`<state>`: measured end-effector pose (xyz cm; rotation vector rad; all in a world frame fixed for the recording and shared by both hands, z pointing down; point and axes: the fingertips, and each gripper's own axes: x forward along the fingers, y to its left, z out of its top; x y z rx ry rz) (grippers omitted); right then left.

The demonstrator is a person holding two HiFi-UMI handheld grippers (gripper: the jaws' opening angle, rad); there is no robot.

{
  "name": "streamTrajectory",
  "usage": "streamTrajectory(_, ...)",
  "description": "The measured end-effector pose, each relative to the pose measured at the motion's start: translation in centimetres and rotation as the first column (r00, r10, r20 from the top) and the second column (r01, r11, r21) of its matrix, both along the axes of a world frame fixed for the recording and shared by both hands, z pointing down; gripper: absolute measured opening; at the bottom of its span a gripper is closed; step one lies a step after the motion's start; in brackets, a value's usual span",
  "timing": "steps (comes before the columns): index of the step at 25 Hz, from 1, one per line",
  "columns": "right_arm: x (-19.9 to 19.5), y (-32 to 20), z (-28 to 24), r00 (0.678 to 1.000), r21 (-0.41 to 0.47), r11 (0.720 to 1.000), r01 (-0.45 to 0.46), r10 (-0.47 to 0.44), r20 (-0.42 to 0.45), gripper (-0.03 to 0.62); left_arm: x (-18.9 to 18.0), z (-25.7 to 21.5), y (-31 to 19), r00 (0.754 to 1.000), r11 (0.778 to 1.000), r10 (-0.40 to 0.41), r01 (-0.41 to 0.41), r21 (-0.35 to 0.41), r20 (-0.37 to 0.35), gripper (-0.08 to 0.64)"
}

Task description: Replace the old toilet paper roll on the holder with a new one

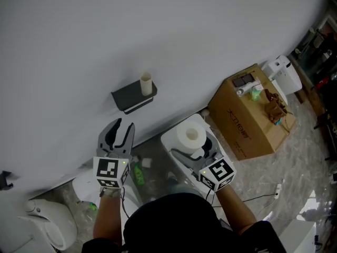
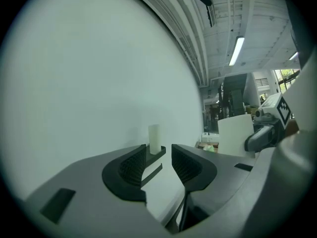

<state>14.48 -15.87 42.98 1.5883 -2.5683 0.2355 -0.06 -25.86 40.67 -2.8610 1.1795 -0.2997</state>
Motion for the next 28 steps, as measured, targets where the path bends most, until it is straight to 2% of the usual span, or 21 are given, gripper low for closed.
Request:
streamTrajectory(5, 3.3, -0.6, 1.0, 0.999, -0.04, 0.998, -0.041, 0.041, -0.005, 0.434, 3.7, -0.1, -4.1, 0.999, 1.0, 0.013, -0.012, -0.021, 0.04, 0.215)
streamTrajectory(8, 4.9, -1.2, 1.2, 0.998, -0.016, 0.998, -0.067, 0.067, 0.011, 0.434, 5.4, 0.2, -6.2, 0.997, 1.0, 0.006, -0.004, -0.026, 0.081, 0.227)
streamTrajectory(13, 7.3, -1.5, 2.2, 0.995, -0.04, 0.994, -0.099, 0.1, 0.022, 0.434, 8.0, 0.8, -8.7, 0.989, 0.999, 0.005, 0.002, -0.041, 0.15, 0.239)
streamTrajectory(16, 8.4, -1.4, 2.8, 0.995, -0.096, 0.99, -0.103, 0.104, 0.0, 0.434, 9.3, 1.2, -9.7, 0.984, 0.999, 0.003, 0.007, -0.054, 0.177, 0.239)
streamTrajectory(20, 9.5, -2.0, 3.0, 0.993, -0.065, 0.992, -0.112, 0.114, 0.024, 0.434, 10.1, 1.8, -11.3, 0.98, 0.997, -0.024, 0.039, -0.07, 0.195, 0.241)
streamTrajectory(24, 10.1, -2.0, 3.3, 0.993, -0.072, 0.991, -0.115, 0.117, 0.025, 0.434, 10.5, 2.2, -12.1, 0.979, 0.995, -0.034, 0.051, -0.082, 0.202, 0.239)
streamTrajectory(27, 10.3, -2.0, 3.4, 0.993, -0.071, 0.991, -0.116, 0.118, 0.023, 0.434, 10.5, 2.7, -12.6, 0.978, 0.994, -0.039, 0.06, -0.094, 0.204, 0.213)
streamTrajectory(28, 10.4, -1.9, 3.5, 0.993, -0.076, 0.99, -0.115, 0.117, 0.022, 0.434, 10.5, 2.7, -12.6, 0.979, 0.993, -0.044, 0.064, -0.095, 0.199, 0.184)
